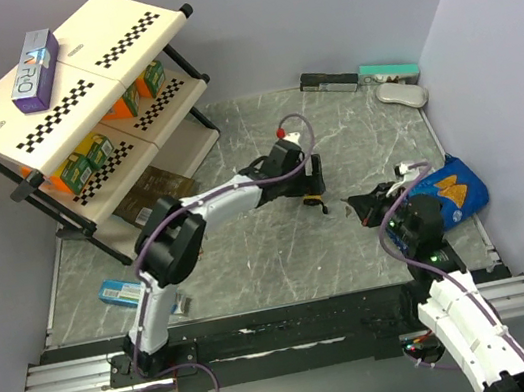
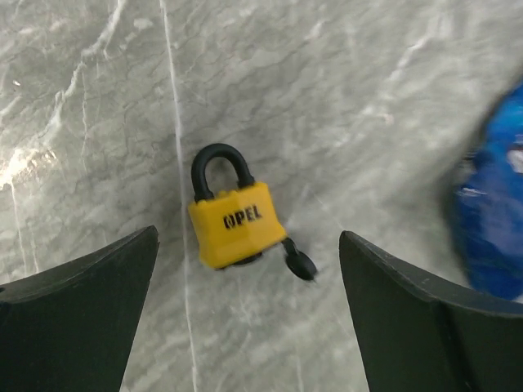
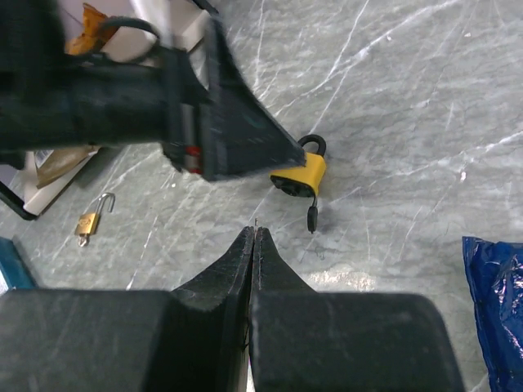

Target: Unlock with the key

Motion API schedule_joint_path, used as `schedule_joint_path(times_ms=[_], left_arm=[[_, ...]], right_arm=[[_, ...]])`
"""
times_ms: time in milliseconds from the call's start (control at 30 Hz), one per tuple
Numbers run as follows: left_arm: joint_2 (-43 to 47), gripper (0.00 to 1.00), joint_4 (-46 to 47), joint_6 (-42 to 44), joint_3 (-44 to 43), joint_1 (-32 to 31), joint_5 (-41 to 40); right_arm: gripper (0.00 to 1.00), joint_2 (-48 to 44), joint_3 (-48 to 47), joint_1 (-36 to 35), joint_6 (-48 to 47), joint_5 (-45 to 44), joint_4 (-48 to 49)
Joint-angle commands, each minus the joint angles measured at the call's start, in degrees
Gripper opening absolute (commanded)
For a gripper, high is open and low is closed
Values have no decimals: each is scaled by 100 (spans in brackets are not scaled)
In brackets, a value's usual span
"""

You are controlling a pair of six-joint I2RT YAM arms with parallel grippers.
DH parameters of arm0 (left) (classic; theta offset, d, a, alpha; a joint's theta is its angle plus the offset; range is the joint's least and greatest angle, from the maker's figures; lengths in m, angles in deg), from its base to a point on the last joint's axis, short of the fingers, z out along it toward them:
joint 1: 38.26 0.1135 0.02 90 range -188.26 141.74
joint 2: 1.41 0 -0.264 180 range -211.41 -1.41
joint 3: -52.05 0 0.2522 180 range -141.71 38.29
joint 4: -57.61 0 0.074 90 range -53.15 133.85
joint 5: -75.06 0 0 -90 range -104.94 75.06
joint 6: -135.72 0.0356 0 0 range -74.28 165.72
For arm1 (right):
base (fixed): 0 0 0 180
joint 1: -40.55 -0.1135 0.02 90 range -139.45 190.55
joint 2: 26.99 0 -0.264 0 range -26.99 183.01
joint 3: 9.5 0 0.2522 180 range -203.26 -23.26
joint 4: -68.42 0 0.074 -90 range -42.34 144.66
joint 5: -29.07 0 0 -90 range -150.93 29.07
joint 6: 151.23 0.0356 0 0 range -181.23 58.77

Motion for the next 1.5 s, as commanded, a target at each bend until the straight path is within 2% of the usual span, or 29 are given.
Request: schedule_joint_path(times_ms=[0, 333, 467, 833, 1200, 1233, 1300, 1333, 1433, 1467], left_arm=[[-410, 97, -926, 467, -795, -180, -589], [-1270, 98, -1753, 775, -1692, -374, -1063], [-1368, 97, -1799, 740, -1728, -382, -1266], [-1535, 82, -2027, 933, -1781, -497, -1442], [-1948, 67, -2536, 1215, -2281, -558, -1459], [-2001, 65, -2571, 1258, -2290, -549, -1451], [-2054, 52, -2607, 1285, -2334, -558, -1346], [-2098, 41, -2633, 1268, -2352, -549, -1284], [-2089, 23, -2616, 1067, -2334, -497, -1117], [-2054, 11, -2494, 978, -2256, -418, -969]], right_arm=[[0, -171, 70, -11, -32, -170, 152], [0, -242, 229, -11, -50, -179, 249], [0, -329, 264, -20, -50, -188, 223], [0, -374, 299, -11, -24, -214, 214], [0, -391, 299, -11, -41, -214, 170], [0, -365, 308, -11, -32, -214, 178], [0, -347, 308, -2, -24, -179, 205], [0, -330, 308, -11, -24, -170, 222], [0, -329, 343, -11, -41, -170, 223], [0, -329, 343, -11, -67, -161, 223]])
